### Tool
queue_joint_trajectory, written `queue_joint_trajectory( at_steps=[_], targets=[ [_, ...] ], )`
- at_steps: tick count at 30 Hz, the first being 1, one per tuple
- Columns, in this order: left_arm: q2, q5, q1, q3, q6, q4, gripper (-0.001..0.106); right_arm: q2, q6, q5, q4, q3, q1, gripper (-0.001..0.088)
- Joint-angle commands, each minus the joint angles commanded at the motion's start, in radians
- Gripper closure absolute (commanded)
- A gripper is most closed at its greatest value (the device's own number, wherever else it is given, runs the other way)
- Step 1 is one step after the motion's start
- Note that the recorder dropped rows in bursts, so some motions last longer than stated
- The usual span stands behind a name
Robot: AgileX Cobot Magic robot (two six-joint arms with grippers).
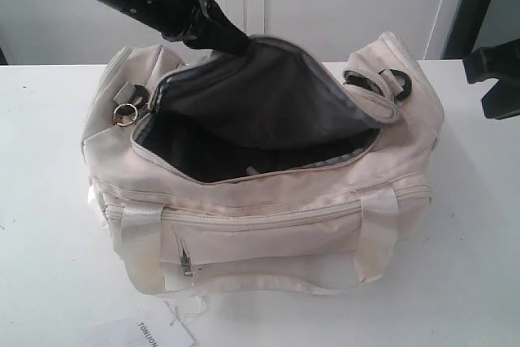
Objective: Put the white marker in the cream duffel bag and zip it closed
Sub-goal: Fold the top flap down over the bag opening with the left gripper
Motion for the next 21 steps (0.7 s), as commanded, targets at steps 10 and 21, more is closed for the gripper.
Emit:
queue_joint_trajectory(
  at_steps=[10,21],
  targets=[
    [0.0,0.14,0.0,0.003,-0.122,0.08,0.105,0.0,0.0,0.0,0.0,0.0,0.0,0.0868],
    [0.0,0.151,0.0,0.003,-0.202,0.082,0.049,0.0,0.002,-0.013,0.015,0.0,0.0,0.0868]
  ],
)
